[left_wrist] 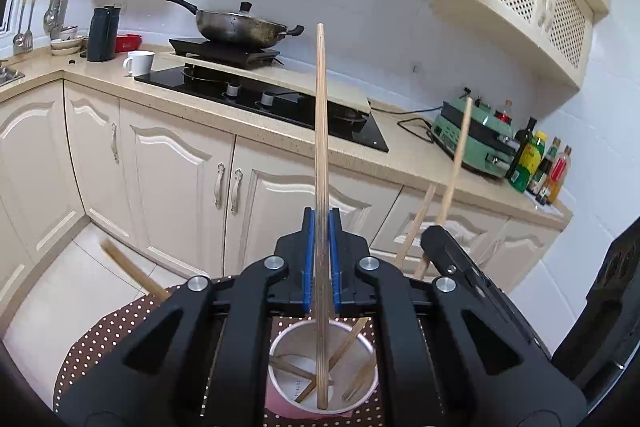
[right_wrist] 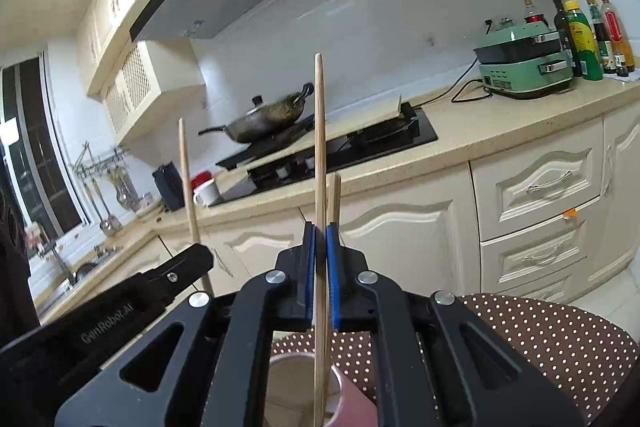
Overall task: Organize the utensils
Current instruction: 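Lower the left chopstick into the cup while the right tool releases its chopstick in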
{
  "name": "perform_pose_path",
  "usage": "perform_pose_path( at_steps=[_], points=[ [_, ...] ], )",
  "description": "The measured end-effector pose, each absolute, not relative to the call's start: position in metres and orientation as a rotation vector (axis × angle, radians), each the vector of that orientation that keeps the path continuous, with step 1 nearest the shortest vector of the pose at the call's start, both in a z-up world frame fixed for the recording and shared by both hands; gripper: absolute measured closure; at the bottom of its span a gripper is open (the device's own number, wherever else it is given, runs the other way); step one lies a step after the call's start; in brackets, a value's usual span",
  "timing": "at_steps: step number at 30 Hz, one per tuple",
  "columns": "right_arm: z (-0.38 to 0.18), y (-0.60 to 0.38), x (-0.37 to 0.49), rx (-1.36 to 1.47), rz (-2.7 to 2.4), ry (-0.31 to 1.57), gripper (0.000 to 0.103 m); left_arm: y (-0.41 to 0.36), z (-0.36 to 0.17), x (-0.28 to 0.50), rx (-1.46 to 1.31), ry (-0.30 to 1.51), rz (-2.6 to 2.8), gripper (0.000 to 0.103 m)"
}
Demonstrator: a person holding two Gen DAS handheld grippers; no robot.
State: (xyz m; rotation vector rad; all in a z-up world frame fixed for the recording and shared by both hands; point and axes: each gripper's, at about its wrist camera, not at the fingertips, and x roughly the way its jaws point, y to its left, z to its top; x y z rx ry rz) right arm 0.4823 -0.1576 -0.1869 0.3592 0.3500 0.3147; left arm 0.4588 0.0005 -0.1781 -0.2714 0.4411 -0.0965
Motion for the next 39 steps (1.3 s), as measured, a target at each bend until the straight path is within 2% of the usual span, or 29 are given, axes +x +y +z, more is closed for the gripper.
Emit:
perform_pose_path(
  at_steps=[15,22,30,39],
  points=[
    [-0.216,-0.153,0.471,0.331,0.346,0.488,0.098,-0.001,-0.217,0.447,-0.247,0.557,-0.099,0.096],
    [-0.218,-0.152,0.465,0.313,0.336,0.535,0.092,-0.001,-0.222,0.441,-0.238,0.594,-0.106,0.096],
    [-0.214,-0.158,0.448,0.279,0.285,0.572,0.063,-0.005,-0.218,0.427,-0.179,0.626,-0.138,0.095],
    [-0.194,-0.165,0.421,0.233,0.241,0.596,0.044,-0.005,-0.204,0.405,-0.132,0.669,-0.125,0.095]
  ],
)
